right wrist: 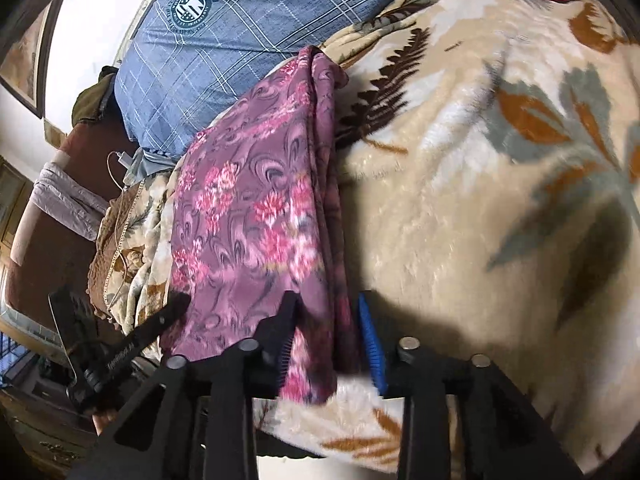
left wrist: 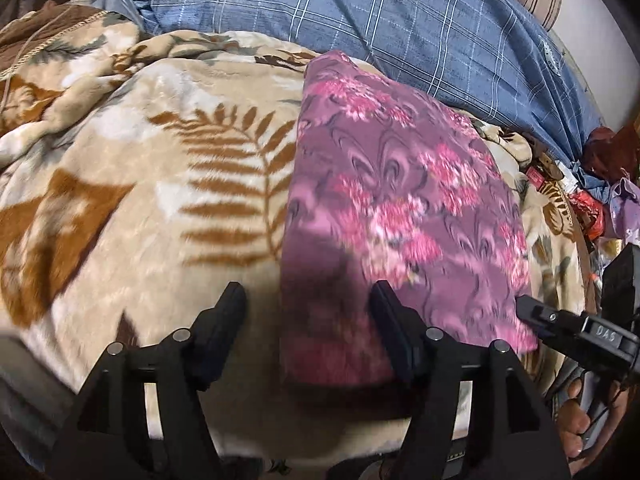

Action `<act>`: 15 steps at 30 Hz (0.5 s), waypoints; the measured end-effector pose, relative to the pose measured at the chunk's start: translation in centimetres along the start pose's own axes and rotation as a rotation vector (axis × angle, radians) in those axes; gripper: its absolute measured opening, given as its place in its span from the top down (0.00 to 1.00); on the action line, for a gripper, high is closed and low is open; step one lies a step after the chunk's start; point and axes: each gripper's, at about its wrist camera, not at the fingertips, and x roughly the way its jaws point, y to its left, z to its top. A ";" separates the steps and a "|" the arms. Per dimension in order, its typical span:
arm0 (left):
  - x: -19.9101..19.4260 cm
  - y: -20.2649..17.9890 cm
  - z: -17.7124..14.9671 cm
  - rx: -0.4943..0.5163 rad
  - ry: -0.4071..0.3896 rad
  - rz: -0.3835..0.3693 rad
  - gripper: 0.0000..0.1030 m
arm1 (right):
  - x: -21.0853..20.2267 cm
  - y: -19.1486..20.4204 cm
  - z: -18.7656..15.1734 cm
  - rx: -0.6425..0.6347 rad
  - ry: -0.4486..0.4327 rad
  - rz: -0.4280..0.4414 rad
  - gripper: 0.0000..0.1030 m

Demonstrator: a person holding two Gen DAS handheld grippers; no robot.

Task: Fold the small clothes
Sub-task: 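Release the bundle and lift both grippers away from it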

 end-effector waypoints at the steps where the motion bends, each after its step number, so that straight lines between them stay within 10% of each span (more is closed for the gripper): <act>1: -0.4 -0.2 -0.4 -0.001 0.003 0.012 0.34 | -0.3 0.0 -0.4 0.008 0.002 -0.006 0.55; 15: -8.4 -3.8 -3.3 0.147 0.027 0.229 0.26 | -6.7 3.4 -6.2 -0.079 0.040 -0.294 0.43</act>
